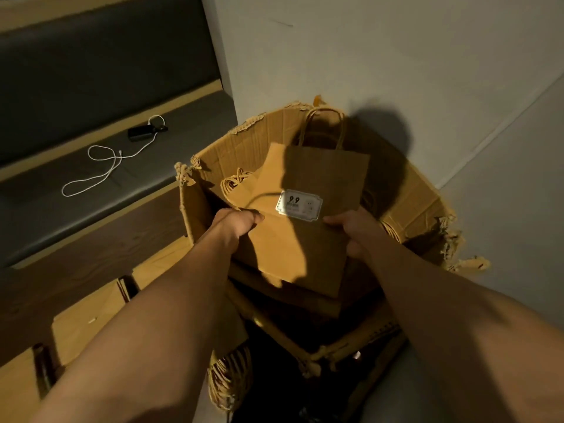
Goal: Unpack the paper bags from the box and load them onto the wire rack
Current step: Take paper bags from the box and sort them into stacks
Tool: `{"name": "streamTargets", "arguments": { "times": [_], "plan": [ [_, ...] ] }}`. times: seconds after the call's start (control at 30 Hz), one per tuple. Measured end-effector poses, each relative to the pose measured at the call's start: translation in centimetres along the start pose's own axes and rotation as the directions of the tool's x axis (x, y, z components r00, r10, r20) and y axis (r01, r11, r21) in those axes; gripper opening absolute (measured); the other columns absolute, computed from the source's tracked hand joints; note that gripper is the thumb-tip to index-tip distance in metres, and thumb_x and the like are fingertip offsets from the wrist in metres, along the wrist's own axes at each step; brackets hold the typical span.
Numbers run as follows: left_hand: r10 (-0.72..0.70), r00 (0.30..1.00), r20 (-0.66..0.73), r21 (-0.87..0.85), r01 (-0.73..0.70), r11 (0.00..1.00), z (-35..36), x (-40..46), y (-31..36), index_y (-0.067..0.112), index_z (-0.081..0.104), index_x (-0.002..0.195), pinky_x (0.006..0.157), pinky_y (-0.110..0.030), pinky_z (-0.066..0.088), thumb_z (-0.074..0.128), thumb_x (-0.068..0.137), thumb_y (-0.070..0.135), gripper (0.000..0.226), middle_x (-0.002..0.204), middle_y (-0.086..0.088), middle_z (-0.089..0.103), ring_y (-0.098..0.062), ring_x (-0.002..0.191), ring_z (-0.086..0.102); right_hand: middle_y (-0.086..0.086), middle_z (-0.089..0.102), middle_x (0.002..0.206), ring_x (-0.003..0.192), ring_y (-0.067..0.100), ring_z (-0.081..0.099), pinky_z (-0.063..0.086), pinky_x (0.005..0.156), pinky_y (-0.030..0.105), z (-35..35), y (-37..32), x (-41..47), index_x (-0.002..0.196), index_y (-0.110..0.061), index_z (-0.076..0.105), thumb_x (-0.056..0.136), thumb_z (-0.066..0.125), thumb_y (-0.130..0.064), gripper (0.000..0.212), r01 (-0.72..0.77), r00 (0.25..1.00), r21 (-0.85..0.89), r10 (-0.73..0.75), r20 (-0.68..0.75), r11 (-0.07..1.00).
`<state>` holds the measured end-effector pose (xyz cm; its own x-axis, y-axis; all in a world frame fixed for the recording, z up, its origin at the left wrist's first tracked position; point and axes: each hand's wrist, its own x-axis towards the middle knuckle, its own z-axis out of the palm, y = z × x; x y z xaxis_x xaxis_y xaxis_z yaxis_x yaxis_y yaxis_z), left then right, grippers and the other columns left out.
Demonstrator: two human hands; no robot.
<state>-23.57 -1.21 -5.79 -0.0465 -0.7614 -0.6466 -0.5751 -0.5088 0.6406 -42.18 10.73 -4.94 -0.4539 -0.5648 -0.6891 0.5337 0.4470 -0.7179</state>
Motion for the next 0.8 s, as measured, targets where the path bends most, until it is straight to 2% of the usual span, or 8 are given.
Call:
{"name": "streamTargets", "arguments": {
  "times": [0.1,0.17,0.27,0.33,0.4,0.5,0.7,0.8],
  "plan": [
    [0.083,0.995,0.061,-0.108,-0.076,0.991,-1.2,-1.8,1.6,0.014,0.066,0.111,0.096,-0.034,0.05,0.077,0.082,0.038,0.039,0.113,-0.003,0.068,-0.023,0.1,0.062,0.015,0.07,0.106,0.091,0.035,0.067,0.056,0.067,0.05,-0.5,-2.4,-2.3,0.116,-0.016,0.06,0.083,0.062,0.01,0.043,0.071,0.996,0.052,-0.074,0.053,0.996],
    [0.15,0.984,0.098,-0.185,-0.131,0.974,-1.6,-3.0,2.6,0.014,0.058,0.133,0.096,-0.033,0.048,0.074,0.083,0.047,0.062,0.123,0.0,0.064,-0.021,0.105,0.061,0.014,0.07,0.105,0.094,0.035,0.067,0.055,0.067,0.05,-0.4,-3.6,-3.6,0.11,-0.02,0.061,0.085,0.061,0.009,0.038,0.103,0.99,0.086,-0.111,0.091,0.991],
    [0.345,0.93,0.128,-0.354,-0.282,0.892,-3.0,-5.3,3.2,0.011,0.039,0.149,0.094,-0.022,0.038,0.068,0.093,0.033,0.067,0.125,0.009,0.054,-0.015,0.115,0.053,0.013,0.072,0.108,0.097,0.035,0.068,0.057,0.068,0.048,0.0,-4.9,-5.1,0.116,-0.017,0.064,0.083,0.063,0.005,0.039,0.162,0.977,0.095,-0.173,0.122,0.982],
    [0.422,0.896,0.14,-0.416,-0.333,0.846,-4.5,-6.4,3.2,0.017,0.049,0.141,0.092,-0.016,0.043,0.069,0.092,0.022,0.054,0.127,0.008,0.064,-0.012,0.117,0.06,0.014,0.072,0.108,0.096,0.034,0.069,0.058,0.064,0.045,0.6,-5.9,-6.3,0.12,-0.013,0.065,0.081,0.066,0.002,0.042,0.195,0.972,0.077,-0.203,0.121,0.978],
    [0.445,0.887,0.125,-0.487,-0.336,0.806,-6.6,-7.5,3.5,0.016,0.058,0.123,0.079,-0.018,0.054,0.071,0.09,0.017,0.036,0.114,0.0,0.071,-0.011,0.098,0.069,0.015,0.072,0.106,0.094,0.034,0.07,0.058,0.064,0.043,1.7,-6.9,-7.5,0.118,-0.011,0.067,0.08,0.068,0.0,0.04,0.217,0.965,0.049,-0.222,0.137,0.975],
    [0.469,0.855,0.22,-0.544,-0.292,0.787,-9.9,-8.8,3.7,0.015,0.063,0.107,0.081,-0.031,0.057,0.064,0.094,0.016,0.013,0.098,-0.004,0.074,-0.02,0.093,0.07,0.014,0.073,0.097,0.082,0.03,0.07,0.059,0.065,0.039,4.2,-8.2,-9.8,0.11,-0.007,0.069,0.077,0.067,0.002,0.034,0.237,0.957,0.029,-0.239,0.162,0.971],
    [0.484,0.845,0.23,-0.612,-0.26,0.746,-16.4,-11.1,1.1,0.011,0.065,0.116,0.083,-0.038,0.058,0.06,0.096,0.015,0.021,0.105,-0.008,0.075,-0.021,0.091,0.073,0.016,0.065,0.085,0.08,0.036,0.067,0.055,0.073,0.038,10.2,-9.0,-12.6,0.086,0.001,0.067,0.074,0.062,0.006,0.015,0.413,0.879,-0.094,-0.371,0.299,0.906],
    [0.478,0.865,0.154,-0.668,-0.265,0.695,-19.4,-11.7,-1.2,0.011,0.059,0.13,0.081,-0.041,0.059,0.063,0.093,0.019,0.038,0.121,-0.012,0.069,-0.026,0.104,0.069,0.004,0.061,0.107,0.106,0.026,0.057,0.048,0.084,0.028,13.7,-8.4,-14.1,0.12,-0.007,0.054,0.08,0.076,-0.016,0.046,0.541,0.84,-0.309,-0.485,0.243,0.782]
  ]
}}
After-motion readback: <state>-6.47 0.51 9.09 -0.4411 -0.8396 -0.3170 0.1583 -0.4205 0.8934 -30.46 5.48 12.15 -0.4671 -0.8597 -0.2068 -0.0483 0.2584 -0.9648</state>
